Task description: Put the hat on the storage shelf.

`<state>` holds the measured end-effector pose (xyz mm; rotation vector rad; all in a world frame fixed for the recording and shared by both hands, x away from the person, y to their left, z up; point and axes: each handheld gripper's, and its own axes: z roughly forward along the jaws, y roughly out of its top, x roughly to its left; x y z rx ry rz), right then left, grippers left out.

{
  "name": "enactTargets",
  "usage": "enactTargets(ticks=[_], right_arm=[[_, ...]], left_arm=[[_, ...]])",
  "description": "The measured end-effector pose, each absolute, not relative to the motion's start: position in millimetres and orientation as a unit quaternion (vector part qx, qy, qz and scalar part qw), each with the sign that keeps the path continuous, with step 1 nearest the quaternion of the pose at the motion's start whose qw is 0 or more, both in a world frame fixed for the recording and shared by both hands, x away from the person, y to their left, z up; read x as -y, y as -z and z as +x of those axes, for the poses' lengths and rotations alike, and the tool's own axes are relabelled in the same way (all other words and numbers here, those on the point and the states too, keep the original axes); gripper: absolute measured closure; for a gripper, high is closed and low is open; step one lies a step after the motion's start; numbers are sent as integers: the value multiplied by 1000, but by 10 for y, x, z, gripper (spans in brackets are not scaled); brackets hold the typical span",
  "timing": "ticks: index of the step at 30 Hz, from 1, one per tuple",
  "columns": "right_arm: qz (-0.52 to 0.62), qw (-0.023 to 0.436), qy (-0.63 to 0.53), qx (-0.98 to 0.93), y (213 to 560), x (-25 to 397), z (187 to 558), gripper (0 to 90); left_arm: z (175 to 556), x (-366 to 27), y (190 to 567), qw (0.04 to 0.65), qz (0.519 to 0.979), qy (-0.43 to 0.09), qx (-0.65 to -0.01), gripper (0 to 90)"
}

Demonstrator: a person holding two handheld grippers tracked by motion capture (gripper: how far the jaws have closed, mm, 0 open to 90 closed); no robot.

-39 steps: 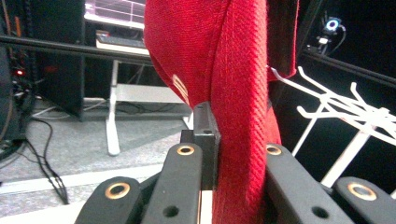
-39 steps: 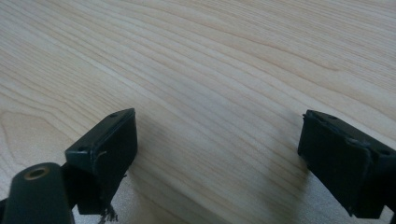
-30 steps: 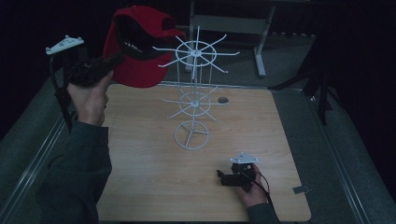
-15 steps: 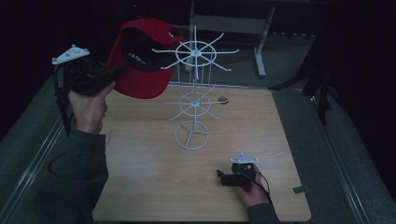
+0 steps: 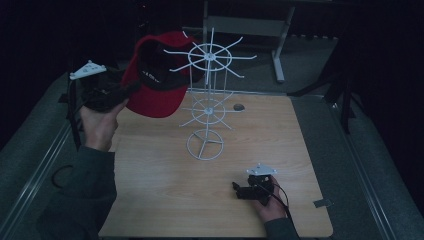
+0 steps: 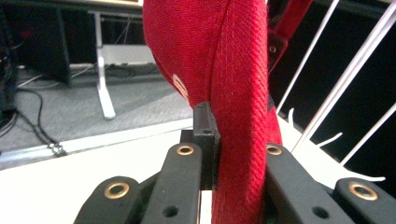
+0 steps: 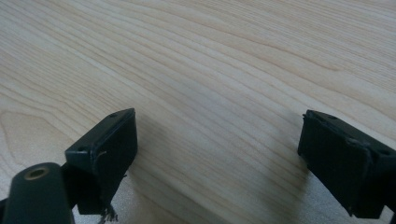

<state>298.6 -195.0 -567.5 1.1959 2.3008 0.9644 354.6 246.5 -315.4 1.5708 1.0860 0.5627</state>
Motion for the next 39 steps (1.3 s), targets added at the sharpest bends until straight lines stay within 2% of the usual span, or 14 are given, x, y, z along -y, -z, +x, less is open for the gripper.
enactTargets(ticks=[13, 20, 27, 39], right_arm=[[424, 187, -342, -817, 5675, 1952, 2987, 117], [424, 187, -342, -817, 5674, 1951, 2986, 117], [425, 187, -343, -817, 5675, 1950, 2984, 117], [424, 186, -342, -817, 5674, 1950, 2983, 117]], left_arm=[[3524, -2307, 3309, 522, 693, -229, -442, 843], [3502, -2252, 3325, 518, 700, -231, -433, 791], [3472, -2324, 3377, 536, 686, -220, -439, 680], [3363, -2294, 3318, 534, 678, -254, -437, 397]])
